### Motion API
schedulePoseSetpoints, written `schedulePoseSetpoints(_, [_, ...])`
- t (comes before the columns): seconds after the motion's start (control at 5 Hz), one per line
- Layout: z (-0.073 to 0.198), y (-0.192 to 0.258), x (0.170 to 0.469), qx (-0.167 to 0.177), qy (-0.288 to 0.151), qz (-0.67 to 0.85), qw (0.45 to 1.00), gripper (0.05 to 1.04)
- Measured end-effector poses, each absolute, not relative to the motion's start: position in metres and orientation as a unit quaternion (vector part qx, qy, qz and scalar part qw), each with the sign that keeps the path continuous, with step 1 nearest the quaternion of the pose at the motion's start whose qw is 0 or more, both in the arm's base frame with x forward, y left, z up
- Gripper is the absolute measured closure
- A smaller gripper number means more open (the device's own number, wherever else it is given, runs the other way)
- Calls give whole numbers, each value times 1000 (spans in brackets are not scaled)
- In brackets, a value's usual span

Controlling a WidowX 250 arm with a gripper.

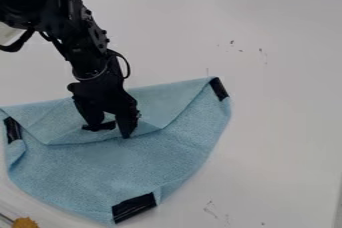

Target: Unfolded the cloth from right to top left

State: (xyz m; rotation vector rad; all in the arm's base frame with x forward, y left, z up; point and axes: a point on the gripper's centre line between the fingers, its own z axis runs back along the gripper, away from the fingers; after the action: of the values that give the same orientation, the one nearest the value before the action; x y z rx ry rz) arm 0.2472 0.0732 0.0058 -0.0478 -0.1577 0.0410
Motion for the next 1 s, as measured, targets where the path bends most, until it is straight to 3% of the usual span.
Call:
schedulePoseSetpoints(0.4, [5,77,248,-22,-79,18,996,612])
schedulePoseSetpoints(1.0, [13,73,255,-3,-51,-11,999,957])
